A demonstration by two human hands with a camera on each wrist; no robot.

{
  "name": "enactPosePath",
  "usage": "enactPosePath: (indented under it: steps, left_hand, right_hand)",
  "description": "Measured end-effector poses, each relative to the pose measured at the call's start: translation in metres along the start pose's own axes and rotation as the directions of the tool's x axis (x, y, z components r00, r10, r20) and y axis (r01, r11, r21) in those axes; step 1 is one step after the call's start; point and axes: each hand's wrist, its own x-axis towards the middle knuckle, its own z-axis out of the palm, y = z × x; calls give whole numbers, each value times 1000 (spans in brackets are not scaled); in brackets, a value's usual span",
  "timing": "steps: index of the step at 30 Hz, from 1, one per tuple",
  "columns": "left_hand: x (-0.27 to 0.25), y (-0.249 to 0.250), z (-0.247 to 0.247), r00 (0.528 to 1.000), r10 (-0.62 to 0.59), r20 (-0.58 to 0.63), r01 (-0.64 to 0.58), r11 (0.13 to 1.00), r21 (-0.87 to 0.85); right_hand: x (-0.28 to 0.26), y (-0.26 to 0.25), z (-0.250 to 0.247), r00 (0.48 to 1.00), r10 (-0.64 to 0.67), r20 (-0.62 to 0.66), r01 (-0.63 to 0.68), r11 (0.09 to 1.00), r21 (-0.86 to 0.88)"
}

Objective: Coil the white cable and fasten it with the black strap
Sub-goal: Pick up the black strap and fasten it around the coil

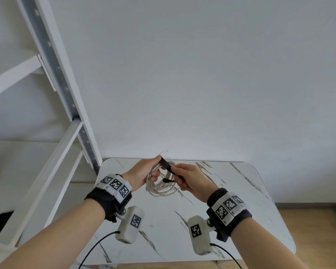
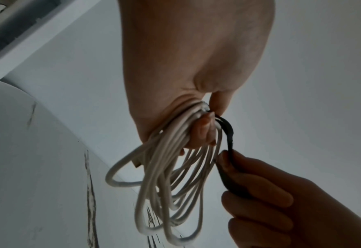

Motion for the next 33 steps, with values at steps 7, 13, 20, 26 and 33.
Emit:
enactPosePath:
  steps: [7,13,20,26,33]
  left_hand:
    - [5,7,10,1000,9,-14,-8,994,109]
    - [8,10,8,1000,-6,-28,11,983,185]
    - [11,17,2,998,-35,46,25,978,209]
    - [13,19,3,997,-32,64,19,980,197]
    - [19,19,0,996,-76,38,74,995,72]
  right_hand:
    - [0,-4,-7,999,22,46,-16,990,-138]
    - [3,-14,-12,1000,-21,13,24,912,-411]
    - [16,-26,-17,915,-400,51,320,645,-694]
    - [26,-34,-10,904,-418,85,380,697,-609]
    - [32,-33,-8,930,-367,33,327,780,-534]
